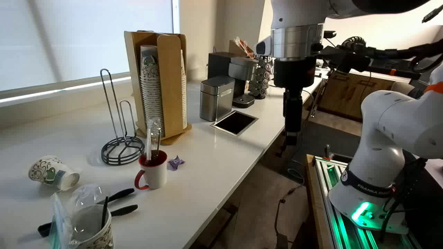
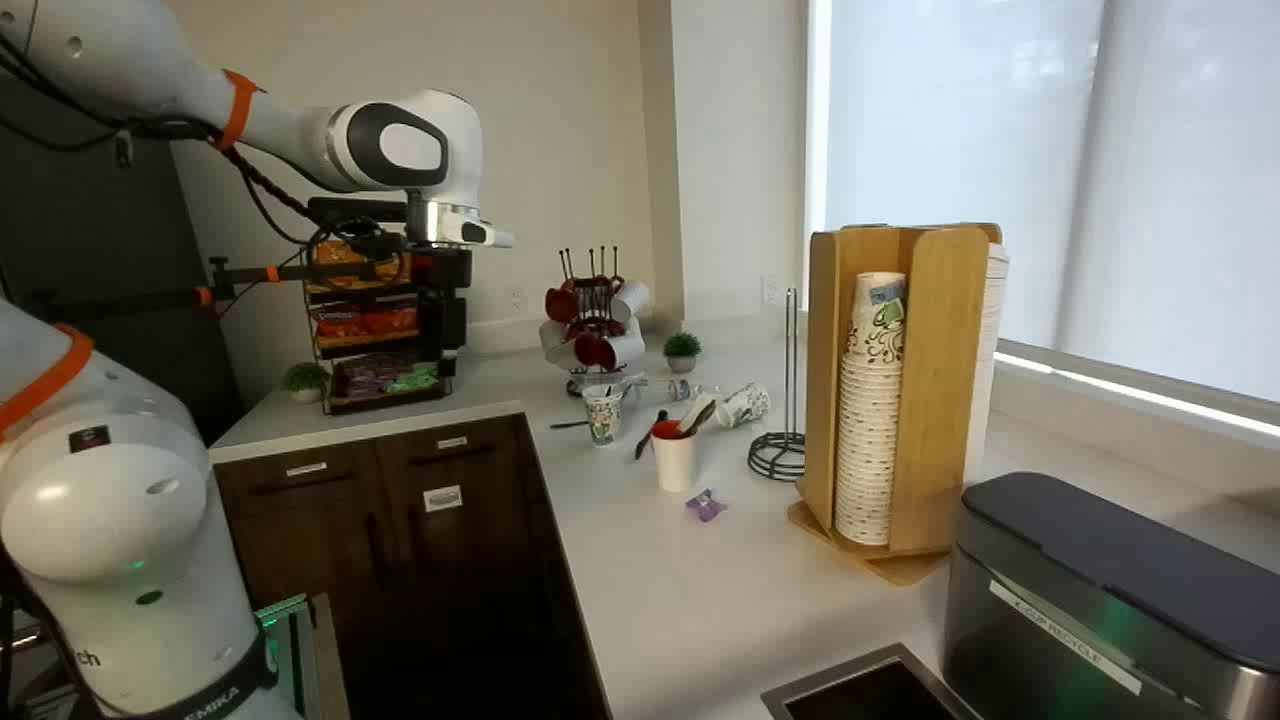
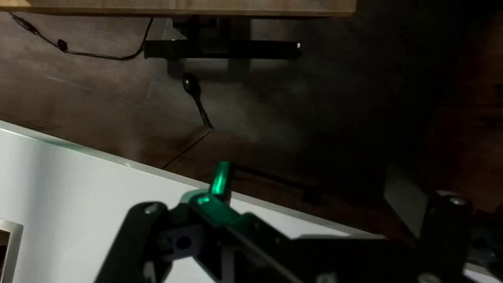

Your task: Move the cup to the right

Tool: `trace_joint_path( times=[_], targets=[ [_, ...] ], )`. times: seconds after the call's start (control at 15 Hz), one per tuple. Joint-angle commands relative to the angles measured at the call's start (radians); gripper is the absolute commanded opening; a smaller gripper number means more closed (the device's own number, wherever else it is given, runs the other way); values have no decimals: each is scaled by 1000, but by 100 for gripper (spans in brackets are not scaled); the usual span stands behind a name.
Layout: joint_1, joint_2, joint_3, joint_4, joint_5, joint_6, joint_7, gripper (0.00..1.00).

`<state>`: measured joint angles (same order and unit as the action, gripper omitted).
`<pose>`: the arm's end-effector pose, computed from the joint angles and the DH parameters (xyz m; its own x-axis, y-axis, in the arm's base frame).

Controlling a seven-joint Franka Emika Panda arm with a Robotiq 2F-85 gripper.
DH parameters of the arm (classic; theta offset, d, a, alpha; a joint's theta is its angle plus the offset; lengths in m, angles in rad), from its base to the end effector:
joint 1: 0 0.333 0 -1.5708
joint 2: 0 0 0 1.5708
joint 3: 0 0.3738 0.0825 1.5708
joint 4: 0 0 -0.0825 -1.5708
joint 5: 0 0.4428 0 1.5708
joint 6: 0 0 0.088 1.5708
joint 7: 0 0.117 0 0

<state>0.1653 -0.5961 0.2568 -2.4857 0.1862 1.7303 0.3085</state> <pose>0.3340 0.1780 0.4903 0.9850 0.0109 -0.1724 0.0146 -0.9997 0.0203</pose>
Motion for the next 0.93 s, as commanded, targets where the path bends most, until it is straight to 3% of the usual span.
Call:
trace_joint_path(
  times=[0.0, 0.27, 0.53, 0.87],
  targets=[
    [0, 0, -1, 1, -1, -1, 0, 100],
    [-12, 8, -1, 0, 3, 22, 22, 100],
    [-101, 64, -2, 8, -21, 152, 172, 100],
    [-196, 236, -4, 74, -36, 307, 361, 100]
  ],
)
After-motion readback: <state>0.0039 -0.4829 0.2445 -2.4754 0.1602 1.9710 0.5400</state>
